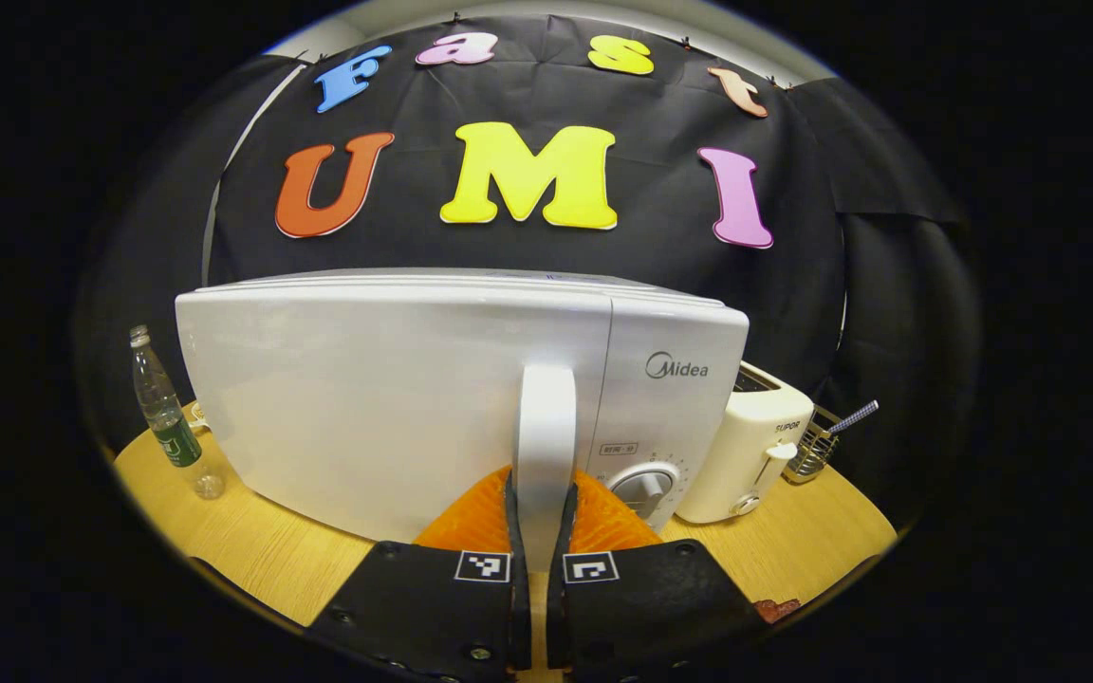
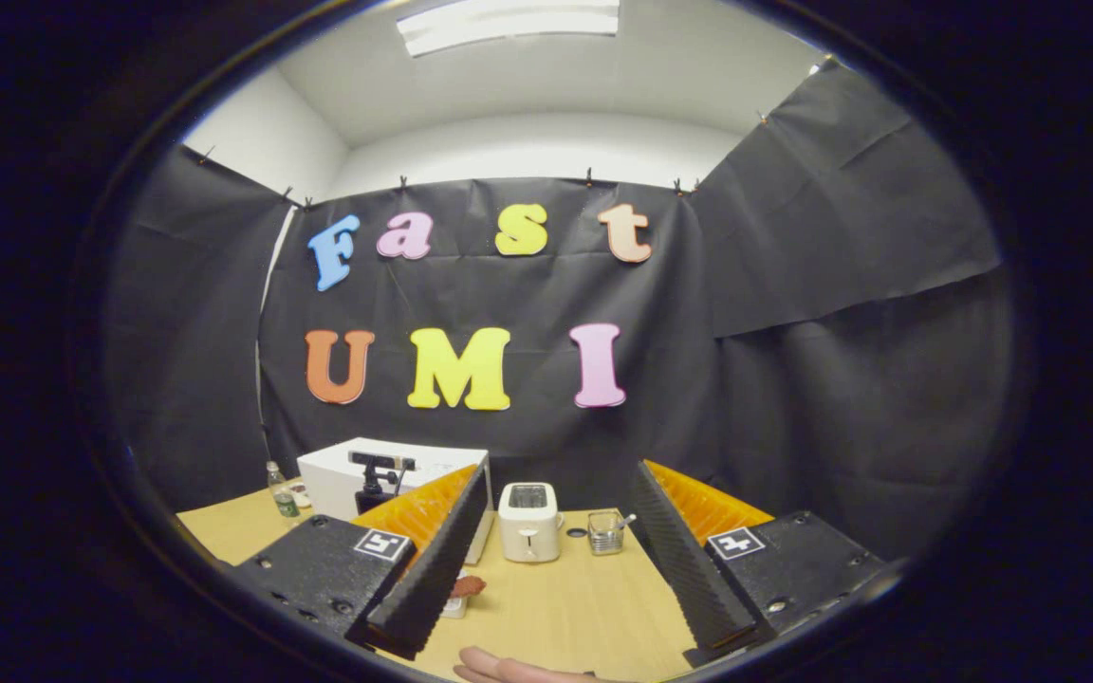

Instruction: Open the microwave oven with the left hand, put the food in, and close the microwave oven.

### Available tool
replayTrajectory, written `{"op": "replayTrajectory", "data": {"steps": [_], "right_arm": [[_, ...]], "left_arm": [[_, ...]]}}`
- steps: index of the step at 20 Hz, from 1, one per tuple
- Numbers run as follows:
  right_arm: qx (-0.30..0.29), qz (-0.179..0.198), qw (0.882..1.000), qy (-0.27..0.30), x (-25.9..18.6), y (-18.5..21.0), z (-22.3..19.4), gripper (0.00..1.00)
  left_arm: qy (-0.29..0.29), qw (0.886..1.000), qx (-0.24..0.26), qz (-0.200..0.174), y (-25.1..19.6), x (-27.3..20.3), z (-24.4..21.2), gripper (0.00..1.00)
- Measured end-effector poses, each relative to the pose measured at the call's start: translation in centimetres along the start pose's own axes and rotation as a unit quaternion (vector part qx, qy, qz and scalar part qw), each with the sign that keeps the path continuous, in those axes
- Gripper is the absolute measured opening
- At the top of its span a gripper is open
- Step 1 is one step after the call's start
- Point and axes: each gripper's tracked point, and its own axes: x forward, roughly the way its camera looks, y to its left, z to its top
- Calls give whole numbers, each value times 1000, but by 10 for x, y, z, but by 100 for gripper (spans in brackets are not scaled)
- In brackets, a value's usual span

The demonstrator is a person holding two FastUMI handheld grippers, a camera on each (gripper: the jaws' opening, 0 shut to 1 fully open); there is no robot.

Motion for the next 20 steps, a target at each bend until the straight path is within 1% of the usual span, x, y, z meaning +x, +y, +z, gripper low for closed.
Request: {"op": "replayTrajectory", "data": {"steps": [1, 2, 5, 11, 12, 14, 17, 19, 20], "right_arm": [[1, 5, 1000, 0, -2, 4, 2, 99], [2, 4, 1000, 0, -4, 3, 2, 99], [-2, -1, 1000, 9, -5, -1, -3, 99], [6, 2, 1000, 27, -5, 8, -14, 99], [7, 3, 1000, 29, -5, 11, -15, 99], [9, 7, 999, 34, -5, 18, -19, 99], [10, 13, 999, 31, -6, 28, -19, 100], [8, 19, 999, 26, -8, 38, -18, 99], [6, 21, 999, 23, -9, 42, -18, 99]], "left_arm": [[-14, 1000, 1, 2, 1, -5, 1, 6], [-9, 1000, 2, -4, 2, -12, -4, 6], [-14, 999, 4, -36, 6, -39, -9, 6], [-16, 996, 16, -81, 25, -89, -21, 6], [-18, 996, 18, -85, 29, -98, -23, 7], [-21, 996, 18, -87, 40, -115, -26, 7], [-25, 996, 22, -81, 58, -139, -31, 7], [-26, 996, 26, -77, 72, -158, -36, 7], [-27, 996, 26, -75, 80, -165, -38, 11]]}}
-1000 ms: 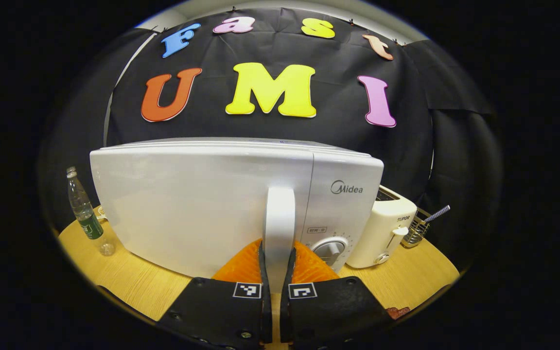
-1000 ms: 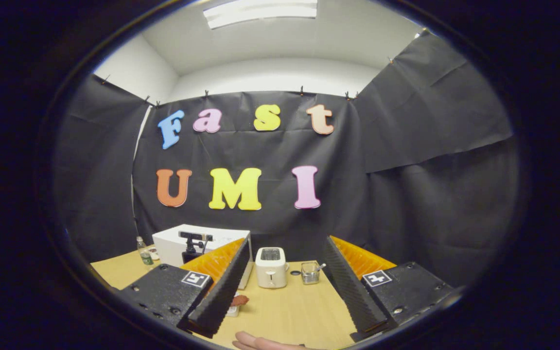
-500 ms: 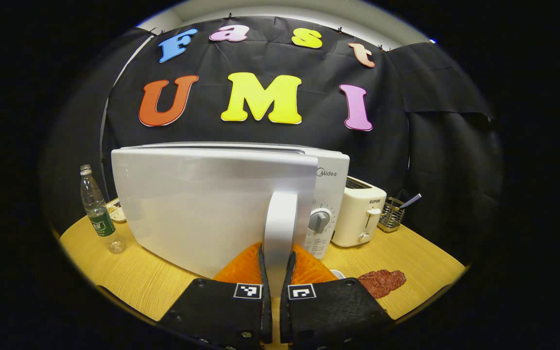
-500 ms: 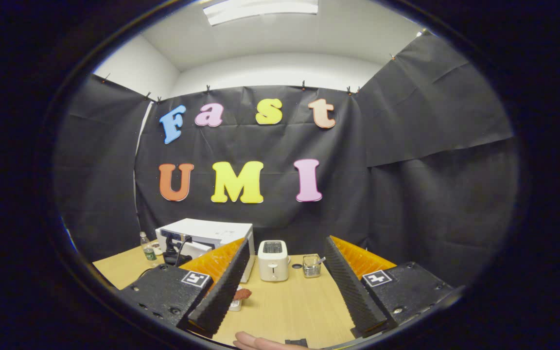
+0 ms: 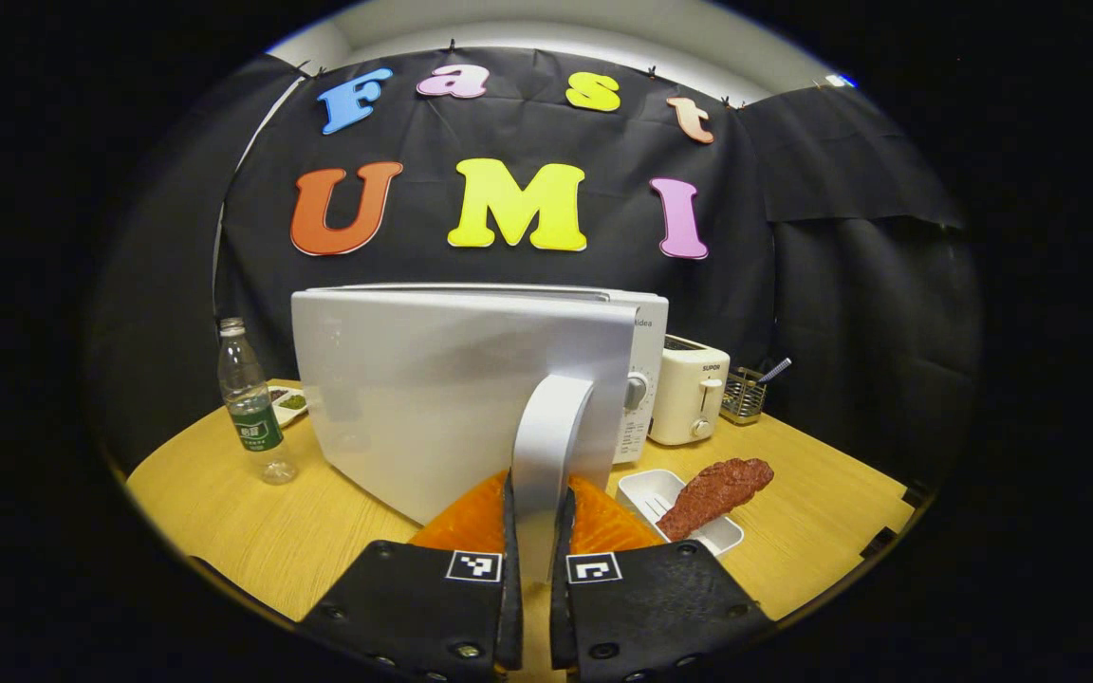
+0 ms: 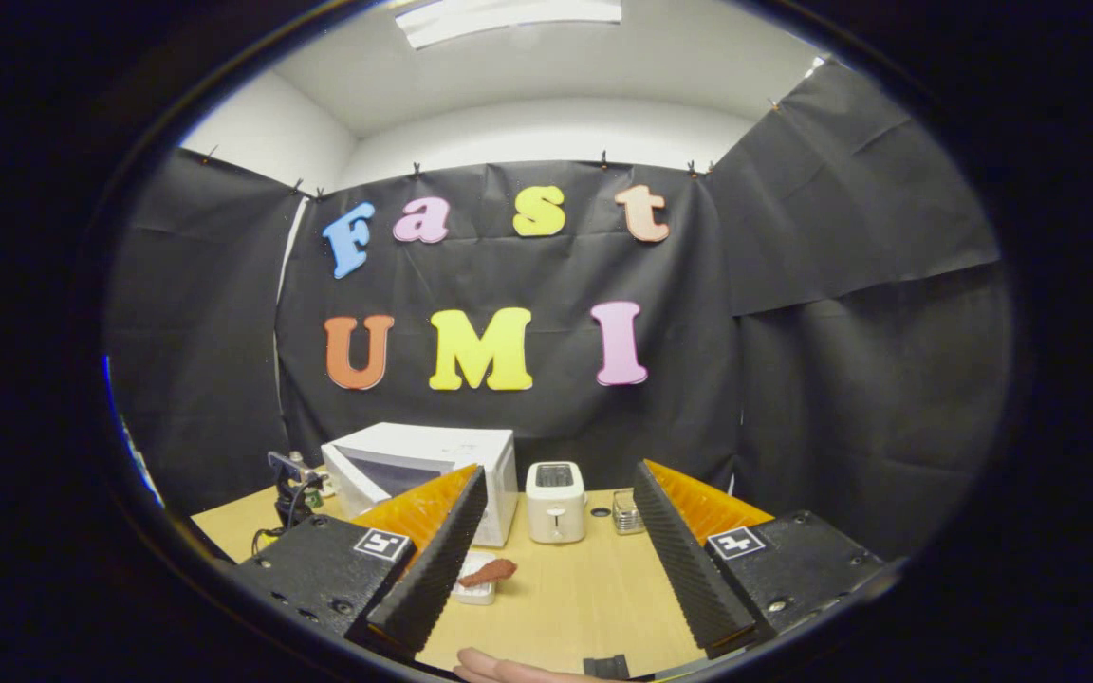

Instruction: Open the microwave oven with the left hand, put the food in, and close the microwave oven.

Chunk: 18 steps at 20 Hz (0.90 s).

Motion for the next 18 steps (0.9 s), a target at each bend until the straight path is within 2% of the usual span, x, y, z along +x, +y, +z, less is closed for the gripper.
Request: {"op": "replayTrajectory", "data": {"steps": [3, 5, 6, 7, 8, 9, 10, 11, 12, 13, 15, 18], "right_arm": [[-5, 11, 1000, -1, -2, 14, -5, 99], [-1, 24, 1000, 8, -5, 26, -11, 99], [2, 36, 999, 11, -7, 34, -13, 99], [3, 47, 999, 12, -9, 42, -13, 99], [4, 53, 999, 11, -10, 47, -13, 99], [3, 57, 998, 9, -12, 51, -14, 99], [0, 60, 998, 8, -12, 55, -15, 99], [-5, 63, 998, 8, -13, 61, -18, 99], [-11, 66, 998, 8, -13, 66, -20, 99], [-15, 68, 998, 10, -13, 72, -22, 99], [-20, 72, 997, 16, -11, 81, -26, 99], [-22, 77, 996, 24, -10, 89, -29, 99]], "left_arm": [[-2, 1000, -8, 13, 30, -34, -6, 11], [-1, 999, -9, 35, 57, -59, -12, 11], [0, 999, -10, 53, 75, -74, -15, 2], [8, 998, -23, 59, 88, -86, -21, 18], [14, 997, -30, 72, 105, -104, -25, 23], [20, 995, -36, 90, 121, -120, -32, 36], [28, 994, -36, 101, 134, -133, -36, 41], [24, 993, -39, 107, 141, -148, -35, 67], [17, 992, -46, 115, 151, -160, -33, 68], [11, 991, -56, 120, 156, -172, -30, 96], [-6, 989, -62, 137, 170, -191, -22, 94], [-14, 988, -62, 144, 175, -206, -12, 94]]}}
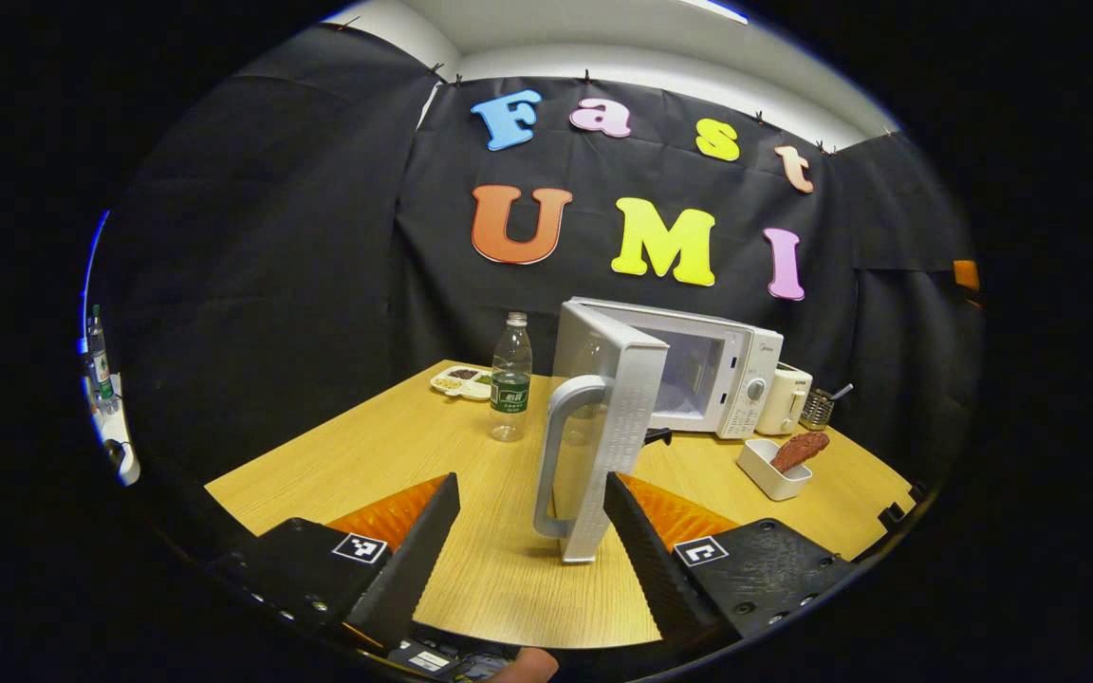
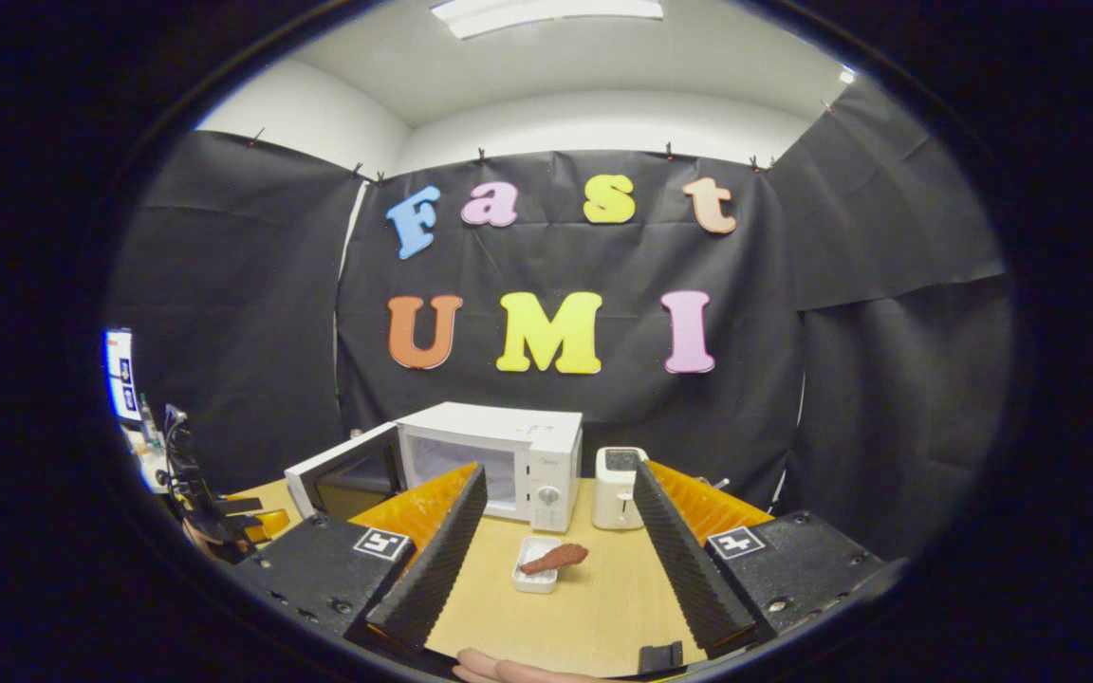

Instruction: Open the microwave oven with the left hand, put the food in, and close the microwave oven.

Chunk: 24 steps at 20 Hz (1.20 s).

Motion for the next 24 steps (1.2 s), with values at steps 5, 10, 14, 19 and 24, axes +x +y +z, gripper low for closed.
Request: {"op": "replayTrajectory", "data": {"steps": [5, 10, 14, 19, 24], "right_arm": [[-3, -6, 1000, 3, 12, -2, -2, 99], [-8, -16, 999, 31, 42, -19, -12, 99], [-4, -29, 999, 41, 66, -42, -13, 99], [-5, -34, 997, 66, 106, -64, -29, 99], [0, -39, 993, 114, 154, -98, -56, 99]], "left_arm": [[-15, 1000, 5, -4, -13, -13, 28, 94], [-53, 998, 13, -24, -49, -16, 88, 94], [-76, 995, 44, -36, -81, -8, 131, 93], [-96, 993, 47, -50, -116, 13, 175, 94], [-112, 989, 54, -82, -149, 39, 195, 93]]}}
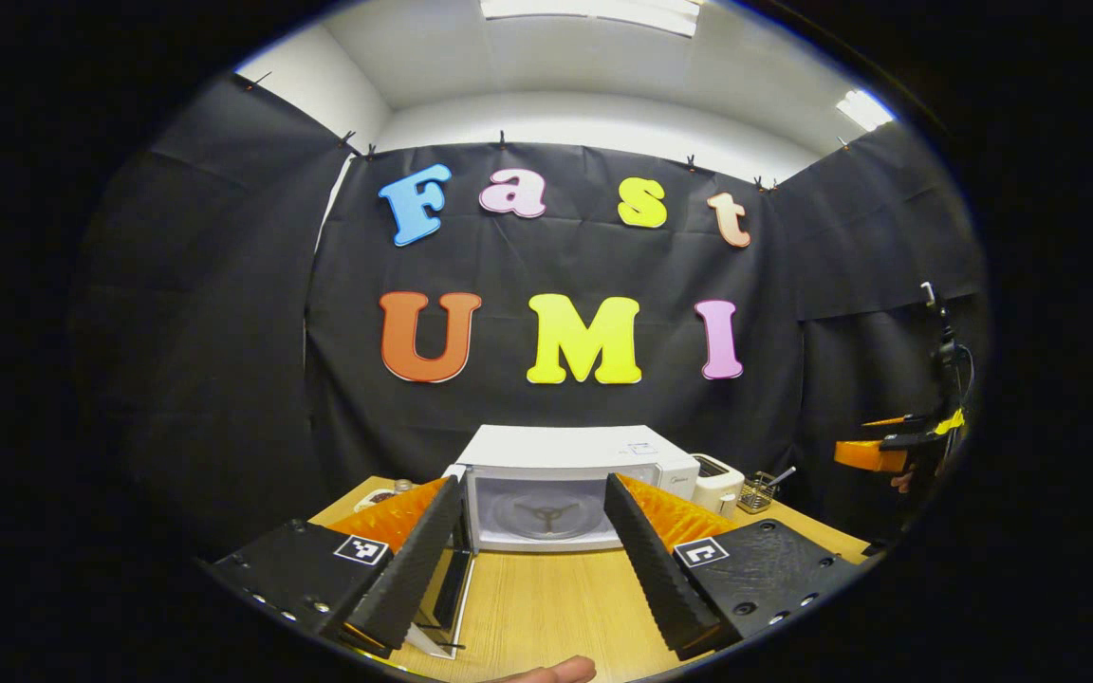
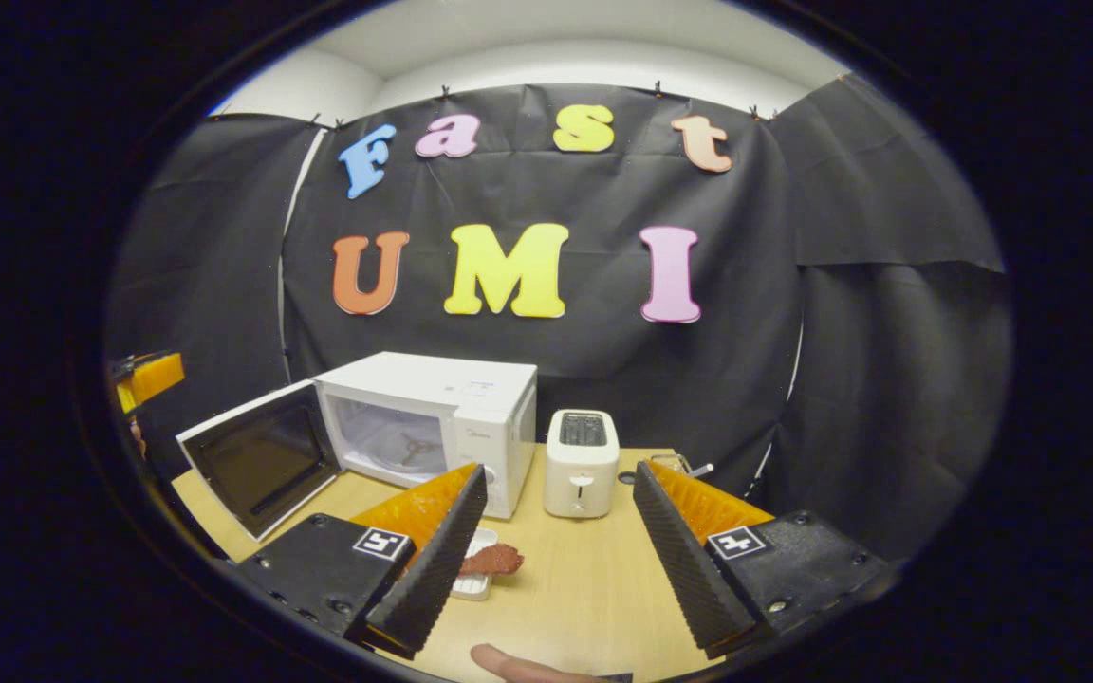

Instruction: Open the microwave oven with the left hand, put the food in, and close the microwave oven.

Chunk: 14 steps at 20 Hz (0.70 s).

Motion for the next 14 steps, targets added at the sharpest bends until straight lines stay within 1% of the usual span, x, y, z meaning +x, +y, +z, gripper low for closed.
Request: {"op": "replayTrajectory", "data": {"steps": [2, 4, 5, 6, 7, 8, 9, 10, 12, 14], "right_arm": [[9, 10, 999, 33, 26, -6, -20, 99], [13, 31, 997, 75, 53, -3, -45, 99], [16, 44, 994, 98, 65, -1, -59, 92], [25, 57, 990, 123, 76, 1, -74, 91], [36, 75, 986, 147, 87, 6, -89, 92], [48, 93, 979, 173, 94, 12, -103, 100], [60, 111, 972, 196, 100, 22, -116, 89], [72, 130, 965, 215, 105, 30, -128, 96], [101, 160, 950, 249, 116, 42, -149, 95], [125, 190, 933, 280, 120, 52, -165, 92]], "left_arm": [[3, 1000, 2, -2, -6, 12, -5, 93], [6, 1000, -9, -4, -9, 21, -8, 94], [8, 1000, -13, -2, -9, 24, -10, 94], [9, 1000, -11, 8, -4, 27, -13, 94], [13, 1000, -4, 22, 3, 30, -17, 94], [17, 999, 0, 35, 9, 32, -20, 93], [22, 999, 5, 41, 11, 33, -24, 93], [25, 999, 4, 44, 12, 34, -27, 93], [26, 998, -5, 52, 16, 34, -28, 93], [13, 997, -3, 81, 34, 33, -24, 94]]}}
